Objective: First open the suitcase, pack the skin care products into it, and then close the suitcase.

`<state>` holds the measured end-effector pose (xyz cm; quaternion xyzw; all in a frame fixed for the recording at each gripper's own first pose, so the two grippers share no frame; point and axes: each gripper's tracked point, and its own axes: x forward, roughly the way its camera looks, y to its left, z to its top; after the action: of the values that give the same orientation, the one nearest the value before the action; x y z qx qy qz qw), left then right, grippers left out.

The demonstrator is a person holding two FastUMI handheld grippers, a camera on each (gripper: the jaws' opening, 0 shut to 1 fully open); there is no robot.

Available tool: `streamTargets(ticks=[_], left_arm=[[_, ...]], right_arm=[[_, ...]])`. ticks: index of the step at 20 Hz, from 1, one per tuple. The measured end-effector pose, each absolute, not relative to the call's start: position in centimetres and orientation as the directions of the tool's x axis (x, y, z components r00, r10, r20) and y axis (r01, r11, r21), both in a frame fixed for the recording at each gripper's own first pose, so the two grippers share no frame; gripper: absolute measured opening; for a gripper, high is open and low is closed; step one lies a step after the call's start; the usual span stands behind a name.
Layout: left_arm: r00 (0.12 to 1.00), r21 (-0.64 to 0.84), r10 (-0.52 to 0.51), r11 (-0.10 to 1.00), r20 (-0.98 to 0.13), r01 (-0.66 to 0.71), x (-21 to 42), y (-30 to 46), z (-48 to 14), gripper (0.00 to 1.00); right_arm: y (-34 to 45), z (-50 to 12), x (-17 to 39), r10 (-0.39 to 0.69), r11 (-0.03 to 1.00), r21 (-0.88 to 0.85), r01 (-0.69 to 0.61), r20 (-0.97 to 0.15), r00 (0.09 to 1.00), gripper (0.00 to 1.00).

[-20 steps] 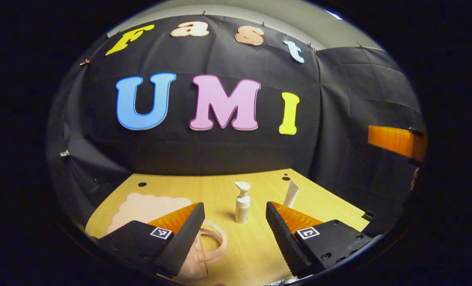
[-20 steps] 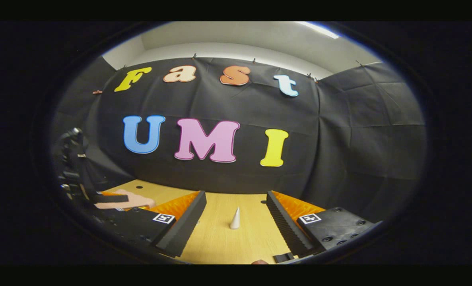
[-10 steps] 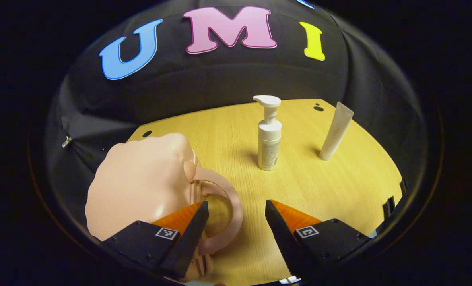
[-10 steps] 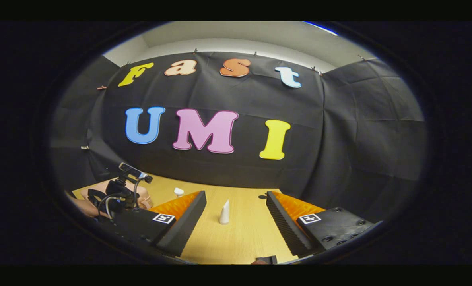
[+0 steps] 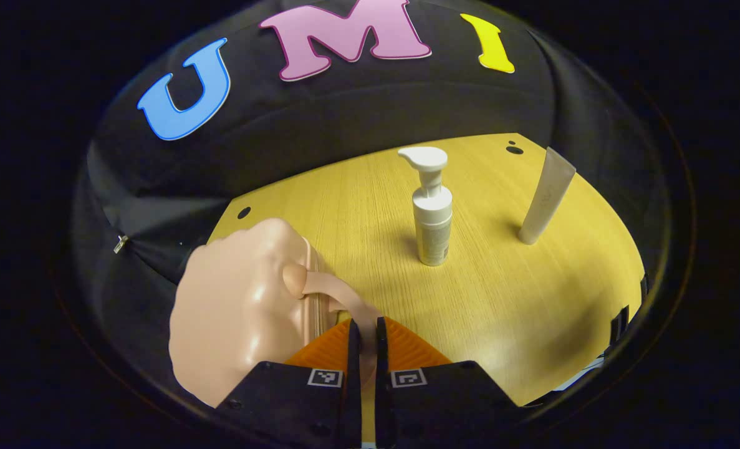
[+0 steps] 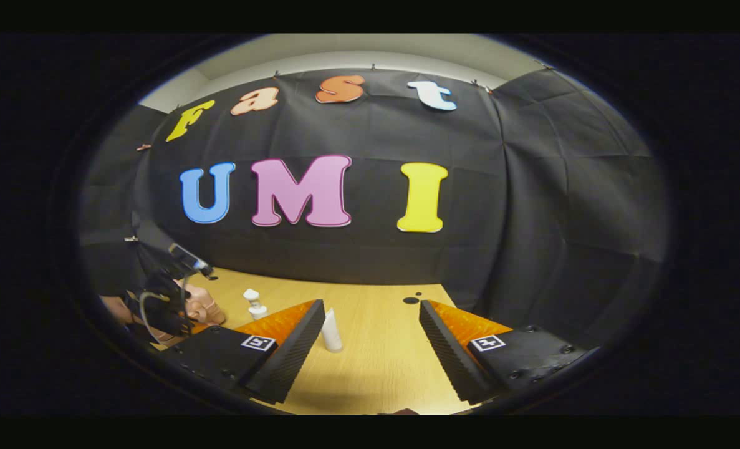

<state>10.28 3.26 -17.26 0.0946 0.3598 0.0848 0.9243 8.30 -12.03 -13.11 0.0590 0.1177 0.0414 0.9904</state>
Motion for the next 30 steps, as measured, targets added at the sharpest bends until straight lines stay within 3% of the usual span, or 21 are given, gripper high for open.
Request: streamTargets(ticks=[5, 9, 11, 13, 16, 18, 20, 24, 27, 30], left_arm=[[0.799, 0.193, 0.187, 0.977, -0.572, -0.091, 8.8, 5.5, -8.1, 0.14], [0.827, 0.050, 0.130, 0.991, -0.547, -0.123, 7.5, 9.8, -2.2, 0.10], [0.857, 0.080, 0.180, 0.984, -0.483, -0.161, 7.0, 14.9, 2.3, 0.14], [0.882, 0.212, 0.270, 0.957, -0.387, -0.200, 6.6, 21.3, 6.7, 0.13], [0.857, 0.345, 0.424, 0.883, -0.293, -0.319, 5.3, 32.1, 9.6, 0.12], [0.854, 0.357, 0.461, 0.861, -0.242, -0.363, 4.7, 37.3, 10.4, 0.06], [0.857, 0.375, 0.471, 0.848, -0.207, -0.375, 4.9, 41.9, 10.5, 0.06], [0.786, 0.279, 0.533, 0.843, -0.314, -0.460, 2.9, 51.0, 4.6, 0.06], [0.816, 0.233, 0.480, 0.875, -0.321, -0.423, 1.8, 52.0, 1.1, 0.06], [0.837, 0.125, 0.428, 0.903, -0.341, -0.410, 0.8, 49.6, -2.0, 0.06]], right_arm=[[-10.7, -12.6, 11.0, 0.096, 0.980, 0.191, -0.055, -0.215, 0.972, 0.96], [-8.3, -10.6, 12.4, 0.099, 0.977, 0.204, -0.063, -0.171, 0.980, 0.97], [-7.1, -10.3, 12.9, 0.096, 0.980, 0.190, -0.063, -0.172, 0.980, 0.97], [-5.9, -9.6, 13.1, 0.094, 0.982, 0.179, -0.065, -0.161, 0.983, 0.97], [-3.6, -9.6, 13.2, 0.105, 0.983, 0.168, -0.076, -0.171, 0.980, 0.97], [-2.8, -9.3, 13.1, 0.099, 0.986, 0.152, -0.072, -0.177, 0.979, 0.98], [-2.2, -9.4, 13.1, 0.085, 0.990, 0.130, -0.061, -0.184, 0.979, 0.98], [0.0, -10.8, 12.6, 0.080, 0.994, 0.092, -0.059, -0.249, 0.965, 0.97], [2.1, -10.4, 12.6, 0.087, 0.994, 0.079, -0.070, -0.241, 0.967, 0.97], [4.3, -12.8, 12.4, 0.100, 0.991, 0.113, -0.068, -0.316, 0.943, 0.98]])
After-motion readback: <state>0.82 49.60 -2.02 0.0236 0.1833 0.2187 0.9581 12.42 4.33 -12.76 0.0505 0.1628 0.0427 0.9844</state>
